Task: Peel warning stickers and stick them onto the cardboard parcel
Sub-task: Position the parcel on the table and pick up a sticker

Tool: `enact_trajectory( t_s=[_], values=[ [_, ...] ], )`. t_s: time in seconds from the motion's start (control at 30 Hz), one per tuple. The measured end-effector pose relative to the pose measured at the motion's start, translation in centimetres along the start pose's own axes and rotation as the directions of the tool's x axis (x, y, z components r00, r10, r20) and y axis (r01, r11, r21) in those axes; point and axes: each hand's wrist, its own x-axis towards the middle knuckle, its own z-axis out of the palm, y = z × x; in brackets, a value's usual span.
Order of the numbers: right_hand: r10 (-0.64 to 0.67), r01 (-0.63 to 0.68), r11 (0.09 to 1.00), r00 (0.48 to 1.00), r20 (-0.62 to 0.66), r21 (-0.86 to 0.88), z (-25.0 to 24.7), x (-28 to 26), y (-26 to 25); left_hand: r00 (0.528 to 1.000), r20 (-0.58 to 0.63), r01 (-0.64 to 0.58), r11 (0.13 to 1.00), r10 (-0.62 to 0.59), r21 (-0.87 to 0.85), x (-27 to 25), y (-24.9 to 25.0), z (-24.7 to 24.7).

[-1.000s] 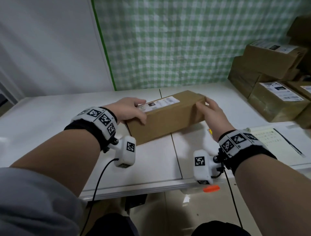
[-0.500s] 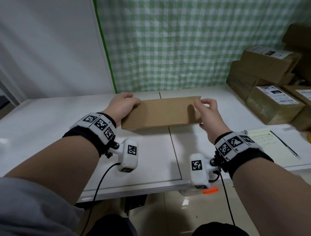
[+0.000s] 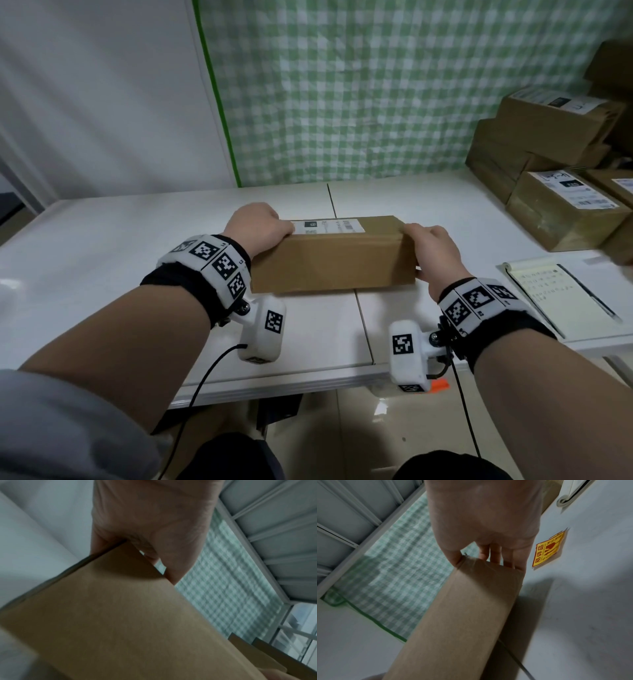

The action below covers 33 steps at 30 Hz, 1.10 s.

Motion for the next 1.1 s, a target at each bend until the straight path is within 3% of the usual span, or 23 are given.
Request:
enact_trajectory(
  t_s=[0.13,0.27,0.37,0.47,0.57,0.67,0.8,0.87,0.97,1.1],
  values=[
    [-0.029,0.029,0.998,1.0,-0.001,-0.062,-0.5,0.3,0.4,1.0,-0.007,-0.005,0.997,0.006,0.08,0.0,-0.2,0.5],
    [-0.055,0.051,0.989,0.998,-0.022,-0.136,-1.2,0.7,0.6,0.997,0.068,0.035,0.995,-0.041,0.094,0.1,0.1,0.8],
    [-0.093,0.066,0.973,0.989,-0.114,-0.221,-2.5,1.6,0.8,0.991,0.118,0.051,0.99,-0.067,0.13,0.3,0.8,1.2],
    [-0.129,0.004,0.858,0.97,-0.208,-0.514,-4.2,2.6,1.2,0.991,0.134,-0.004,0.991,-0.014,0.134,0.2,1.7,2.2],
    [-0.031,-0.128,0.71,0.977,-0.211,-0.693,-4.9,3.6,2.0,0.97,0.214,-0.168,0.958,0.119,0.231,0.2,2.8,3.9],
    [0.034,-0.206,0.593,0.972,-0.231,-0.778,-4.9,4.4,3.0,0.935,0.323,-0.26,0.907,0.15,0.331,-0.2,3.6,5.6],
    [0.066,-0.238,0.484,0.969,-0.236,-0.842,-5.1,5.0,4.5,0.925,0.345,-0.292,0.876,0.157,0.383,-0.5,4.0,7.0],
    [0.047,-0.226,0.5,0.971,-0.234,-0.836,-4.9,5.3,4.5,0.928,0.329,-0.296,0.881,0.174,0.369,-0.6,4.1,6.6],
    [-0.011,-0.147,0.595,0.981,-0.191,-0.79,-4.8,5.2,4.3,0.933,0.317,-0.285,0.888,0.171,0.36,-0.6,4.1,6.2],
    [-0.064,-0.094,0.61,0.984,-0.167,-0.787,-4.9,4.9,4.5,0.935,0.308,-0.284,0.892,0.176,0.352,-0.7,4.1,6.4]
  ],
)
